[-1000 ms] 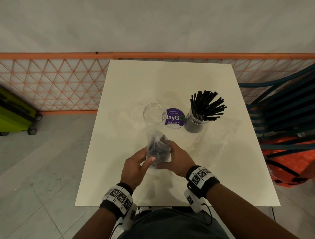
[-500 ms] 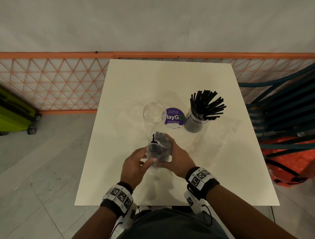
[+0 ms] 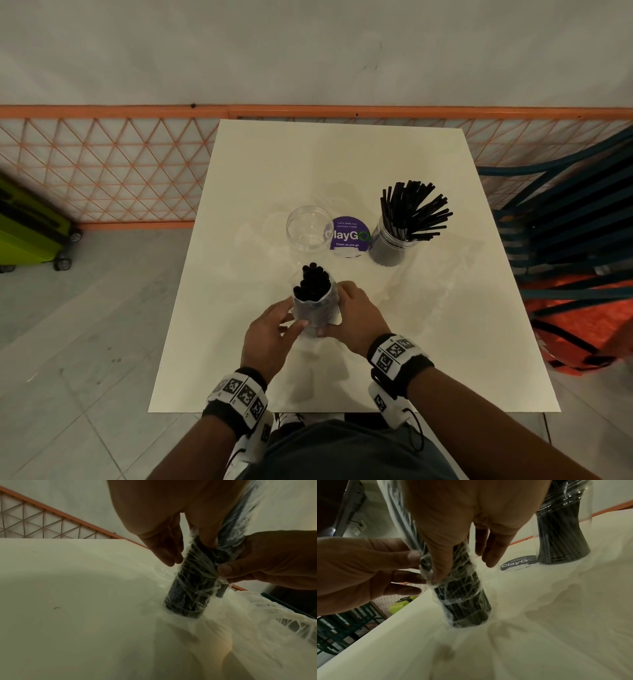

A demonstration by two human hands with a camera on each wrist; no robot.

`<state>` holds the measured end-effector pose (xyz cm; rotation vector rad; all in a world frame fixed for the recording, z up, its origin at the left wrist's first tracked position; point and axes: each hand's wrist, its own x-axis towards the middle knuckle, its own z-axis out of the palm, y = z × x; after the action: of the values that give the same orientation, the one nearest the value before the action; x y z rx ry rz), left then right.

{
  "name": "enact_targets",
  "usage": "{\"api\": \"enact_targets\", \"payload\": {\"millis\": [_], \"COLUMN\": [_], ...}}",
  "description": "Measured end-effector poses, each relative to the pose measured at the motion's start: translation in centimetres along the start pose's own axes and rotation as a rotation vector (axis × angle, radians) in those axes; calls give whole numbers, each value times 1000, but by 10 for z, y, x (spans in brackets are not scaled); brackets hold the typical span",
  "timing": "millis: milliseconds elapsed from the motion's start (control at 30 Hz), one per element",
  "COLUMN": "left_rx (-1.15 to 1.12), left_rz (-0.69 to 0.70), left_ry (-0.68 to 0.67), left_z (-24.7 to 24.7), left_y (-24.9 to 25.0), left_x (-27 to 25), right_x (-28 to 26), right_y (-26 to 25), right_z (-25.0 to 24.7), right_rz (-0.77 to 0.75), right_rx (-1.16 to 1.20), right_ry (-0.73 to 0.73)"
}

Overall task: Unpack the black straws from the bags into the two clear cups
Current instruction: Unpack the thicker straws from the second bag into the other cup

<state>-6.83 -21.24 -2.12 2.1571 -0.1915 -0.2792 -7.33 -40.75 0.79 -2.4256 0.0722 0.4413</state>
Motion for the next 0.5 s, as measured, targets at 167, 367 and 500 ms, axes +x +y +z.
{"api": "enact_targets", "payload": {"millis": [167,367,500], "left_rx": [2,-16,73], "left_rz": [-26,-26,-42], "left_ry": [15,14,-64], "left_z": [5,5,8], "left_y": [2,6,1], "left_x": [4,1,3], "right_x": [-4,-3,0], "right_y": [-7,2,4], "right_z": [-7,-2,-1], "right_rz": [-30,11,23], "right_rx": [166,113,81], "right_ry": [-36,-3,-38]}}
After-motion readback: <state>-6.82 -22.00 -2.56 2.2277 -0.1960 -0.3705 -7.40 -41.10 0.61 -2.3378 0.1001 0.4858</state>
